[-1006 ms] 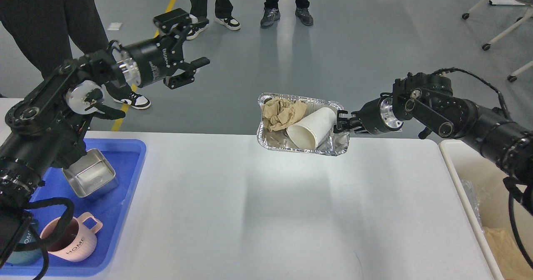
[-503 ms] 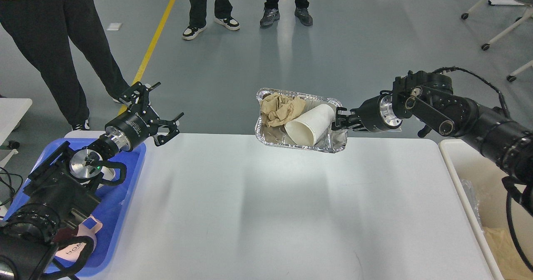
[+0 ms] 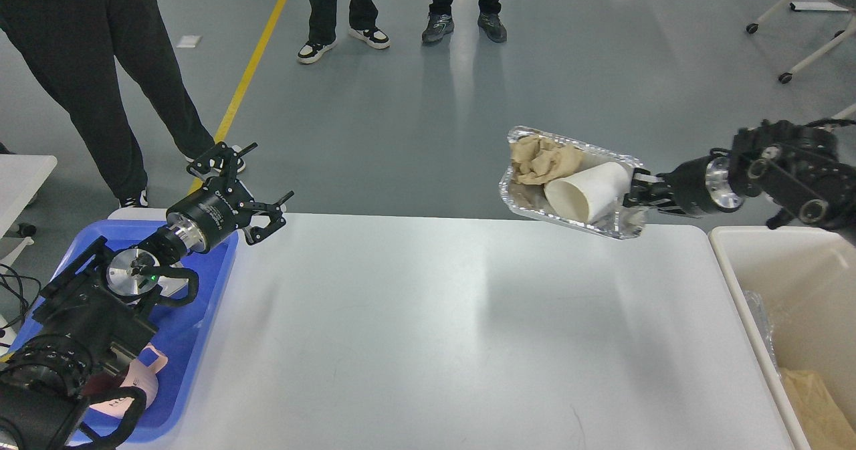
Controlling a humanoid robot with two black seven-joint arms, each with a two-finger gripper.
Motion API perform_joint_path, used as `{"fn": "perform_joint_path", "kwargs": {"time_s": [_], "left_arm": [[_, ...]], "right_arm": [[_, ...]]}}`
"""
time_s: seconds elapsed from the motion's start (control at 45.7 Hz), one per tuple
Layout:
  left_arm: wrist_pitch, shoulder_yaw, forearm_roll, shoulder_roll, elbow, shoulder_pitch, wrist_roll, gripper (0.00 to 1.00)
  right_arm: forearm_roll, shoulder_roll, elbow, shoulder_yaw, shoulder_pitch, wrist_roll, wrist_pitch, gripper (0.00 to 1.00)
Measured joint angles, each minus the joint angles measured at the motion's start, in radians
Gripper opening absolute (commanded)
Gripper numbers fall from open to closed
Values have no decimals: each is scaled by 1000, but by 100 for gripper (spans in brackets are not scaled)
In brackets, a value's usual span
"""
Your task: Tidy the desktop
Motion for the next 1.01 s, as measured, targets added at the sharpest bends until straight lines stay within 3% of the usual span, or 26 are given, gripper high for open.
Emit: {"fn": "perform_joint_path", "kwargs": {"time_s": [0.153, 0.35, 0.612, 1.006], "left_arm": [[-4, 6, 2, -8, 0, 14, -6, 96], [-11, 41, 8, -19, -1, 18, -6, 96], [-10, 61, -2, -28, -1, 18, -8, 96], [-1, 51, -9, -60, 0, 10, -8, 96]], "right_arm": [[0, -178, -5, 2, -76, 3, -14, 0], [1, -295, -52, 44, -188, 6, -29, 0], [4, -320, -201, 201, -379, 7, -54, 0], [68, -301, -256, 307, -546, 14, -132, 0]]}}
